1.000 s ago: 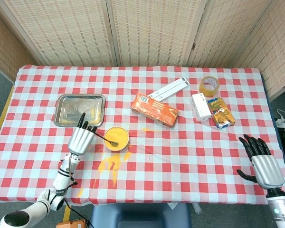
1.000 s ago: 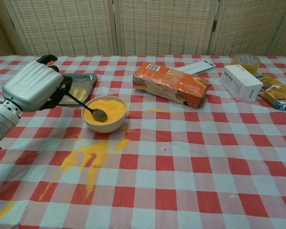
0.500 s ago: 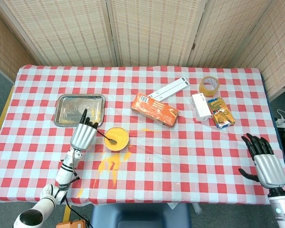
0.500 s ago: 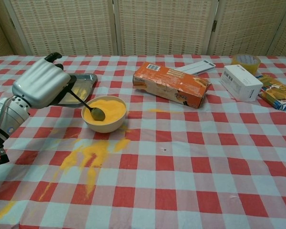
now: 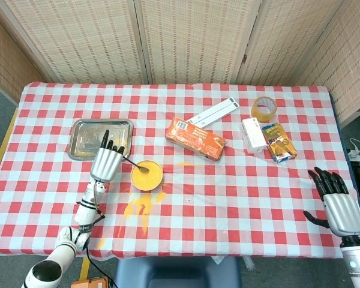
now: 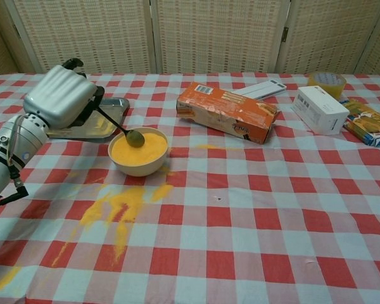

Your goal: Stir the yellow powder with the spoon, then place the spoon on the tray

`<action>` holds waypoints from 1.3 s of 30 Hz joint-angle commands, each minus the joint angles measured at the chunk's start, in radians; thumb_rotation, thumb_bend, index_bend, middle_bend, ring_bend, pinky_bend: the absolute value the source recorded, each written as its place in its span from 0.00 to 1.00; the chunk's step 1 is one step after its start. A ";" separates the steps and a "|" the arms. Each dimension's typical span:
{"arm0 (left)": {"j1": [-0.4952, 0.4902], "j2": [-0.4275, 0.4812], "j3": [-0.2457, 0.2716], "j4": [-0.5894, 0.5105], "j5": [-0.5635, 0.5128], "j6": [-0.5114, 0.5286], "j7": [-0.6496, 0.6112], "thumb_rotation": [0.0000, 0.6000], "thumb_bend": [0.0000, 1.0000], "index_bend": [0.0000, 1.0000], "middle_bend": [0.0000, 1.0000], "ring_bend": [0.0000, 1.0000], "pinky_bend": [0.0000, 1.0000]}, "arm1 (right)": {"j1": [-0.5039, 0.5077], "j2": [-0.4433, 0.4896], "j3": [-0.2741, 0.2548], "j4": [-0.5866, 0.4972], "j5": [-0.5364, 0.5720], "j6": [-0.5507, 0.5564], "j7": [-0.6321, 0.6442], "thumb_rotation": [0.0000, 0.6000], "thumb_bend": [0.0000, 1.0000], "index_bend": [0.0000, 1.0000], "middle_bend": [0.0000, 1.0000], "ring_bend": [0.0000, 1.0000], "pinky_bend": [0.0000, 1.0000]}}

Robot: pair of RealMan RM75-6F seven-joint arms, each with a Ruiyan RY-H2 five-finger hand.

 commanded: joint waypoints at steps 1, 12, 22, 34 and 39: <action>0.008 0.014 -0.004 -0.034 -0.004 0.033 -0.019 1.00 0.61 0.92 0.71 0.41 0.14 | 0.000 0.001 -0.001 -0.001 -0.003 0.001 0.001 1.00 0.10 0.00 0.00 0.00 0.00; 0.027 0.107 -0.023 -0.211 -0.011 0.100 -0.002 1.00 0.61 0.92 0.71 0.41 0.15 | 0.001 -0.002 -0.007 -0.006 -0.012 -0.003 -0.003 1.00 0.10 0.00 0.00 0.00 0.00; -0.034 0.164 -0.125 -0.208 -0.105 -0.014 -0.032 1.00 0.62 0.92 0.71 0.42 0.15 | 0.004 -0.010 0.000 0.000 0.008 -0.011 -0.021 1.00 0.10 0.00 0.00 0.00 0.00; -0.090 0.092 -0.150 0.090 -0.177 -0.334 -0.120 1.00 0.62 0.92 0.71 0.43 0.16 | 0.008 -0.025 0.016 0.013 0.051 -0.022 -0.054 1.00 0.10 0.00 0.00 0.00 0.00; -0.085 0.076 -0.147 0.127 -0.188 -0.419 -0.114 1.00 0.62 0.91 0.70 0.43 0.16 | 0.008 -0.027 0.019 0.016 0.061 -0.024 -0.059 1.00 0.10 0.00 0.00 0.00 0.00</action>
